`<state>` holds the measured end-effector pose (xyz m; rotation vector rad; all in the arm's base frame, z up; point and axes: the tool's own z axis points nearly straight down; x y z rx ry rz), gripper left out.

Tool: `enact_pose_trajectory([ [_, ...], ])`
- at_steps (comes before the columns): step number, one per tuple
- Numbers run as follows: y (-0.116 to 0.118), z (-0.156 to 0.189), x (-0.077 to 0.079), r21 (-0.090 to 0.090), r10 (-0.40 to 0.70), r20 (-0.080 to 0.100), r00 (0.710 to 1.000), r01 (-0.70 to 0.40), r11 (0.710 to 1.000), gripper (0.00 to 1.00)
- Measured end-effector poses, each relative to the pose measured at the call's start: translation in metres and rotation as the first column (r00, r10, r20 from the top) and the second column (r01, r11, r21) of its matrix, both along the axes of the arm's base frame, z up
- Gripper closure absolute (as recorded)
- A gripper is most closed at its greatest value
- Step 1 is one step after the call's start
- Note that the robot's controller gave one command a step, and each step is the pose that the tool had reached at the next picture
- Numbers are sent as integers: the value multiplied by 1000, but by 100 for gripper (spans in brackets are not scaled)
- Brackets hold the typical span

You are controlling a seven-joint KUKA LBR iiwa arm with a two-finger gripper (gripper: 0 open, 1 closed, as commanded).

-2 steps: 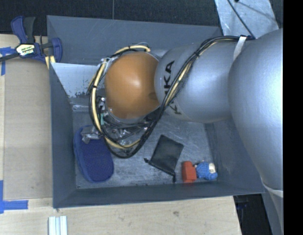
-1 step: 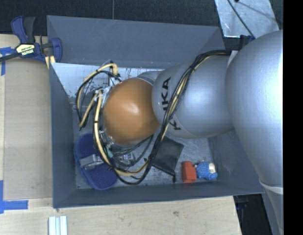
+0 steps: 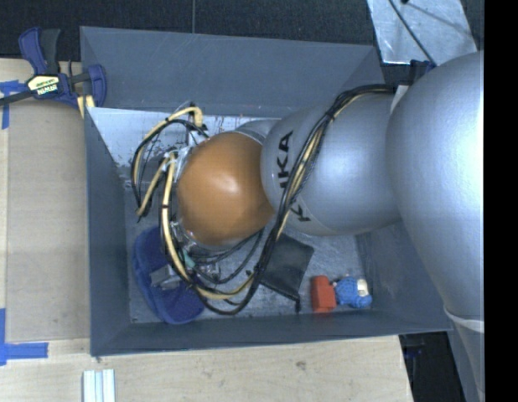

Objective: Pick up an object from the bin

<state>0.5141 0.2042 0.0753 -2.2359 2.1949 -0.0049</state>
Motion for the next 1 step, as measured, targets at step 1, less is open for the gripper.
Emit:
enact_pose_trajectory([
  [1,7,139,-4,1,22,1,1000,-22,1000,100],
])
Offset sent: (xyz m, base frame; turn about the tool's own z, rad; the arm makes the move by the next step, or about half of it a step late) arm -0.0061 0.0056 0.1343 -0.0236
